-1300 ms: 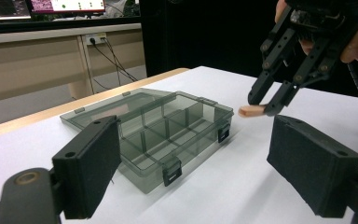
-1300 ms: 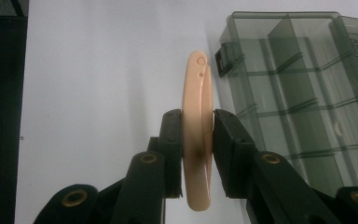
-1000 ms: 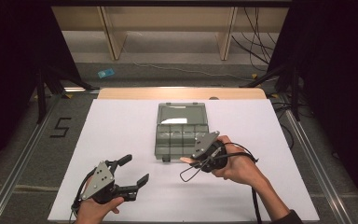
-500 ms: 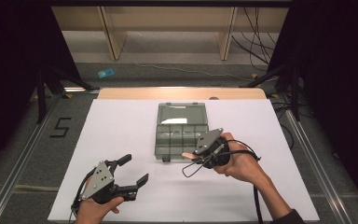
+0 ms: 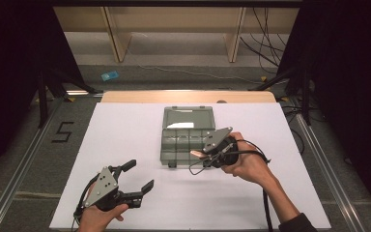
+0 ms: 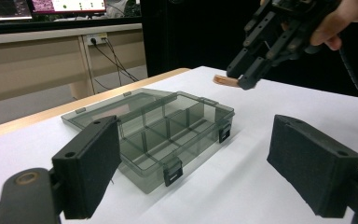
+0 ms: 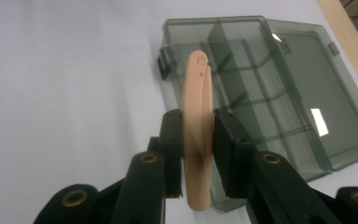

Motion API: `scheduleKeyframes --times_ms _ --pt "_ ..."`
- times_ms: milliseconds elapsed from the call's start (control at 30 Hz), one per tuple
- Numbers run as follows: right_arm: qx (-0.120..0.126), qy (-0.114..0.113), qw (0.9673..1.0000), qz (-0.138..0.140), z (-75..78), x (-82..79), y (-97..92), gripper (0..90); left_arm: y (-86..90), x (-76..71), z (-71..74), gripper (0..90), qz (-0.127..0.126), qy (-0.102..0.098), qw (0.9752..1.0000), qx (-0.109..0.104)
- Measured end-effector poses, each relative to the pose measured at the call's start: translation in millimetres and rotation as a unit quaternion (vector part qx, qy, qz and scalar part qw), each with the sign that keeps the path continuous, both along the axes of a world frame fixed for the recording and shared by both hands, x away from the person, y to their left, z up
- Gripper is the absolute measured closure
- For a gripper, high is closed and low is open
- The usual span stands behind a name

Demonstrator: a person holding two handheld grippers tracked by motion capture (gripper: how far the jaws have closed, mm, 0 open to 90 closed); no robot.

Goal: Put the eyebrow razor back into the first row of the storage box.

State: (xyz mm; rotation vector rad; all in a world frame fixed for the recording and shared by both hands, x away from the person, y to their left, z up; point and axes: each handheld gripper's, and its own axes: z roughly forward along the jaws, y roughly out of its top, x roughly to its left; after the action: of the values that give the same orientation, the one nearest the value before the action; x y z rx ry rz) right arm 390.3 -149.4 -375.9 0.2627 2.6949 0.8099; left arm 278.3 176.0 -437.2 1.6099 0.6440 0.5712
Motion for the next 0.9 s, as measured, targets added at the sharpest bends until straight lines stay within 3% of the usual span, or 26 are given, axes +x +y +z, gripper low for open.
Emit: scheduleKeyframes --times_ms 900 --pt "-0.030 -0.008 0.9986 -0.043 -15.7 71.0 17.1 74.1 1.4 1.2 -0.5 16.2 0.002 0.000 1.0000 0.005"
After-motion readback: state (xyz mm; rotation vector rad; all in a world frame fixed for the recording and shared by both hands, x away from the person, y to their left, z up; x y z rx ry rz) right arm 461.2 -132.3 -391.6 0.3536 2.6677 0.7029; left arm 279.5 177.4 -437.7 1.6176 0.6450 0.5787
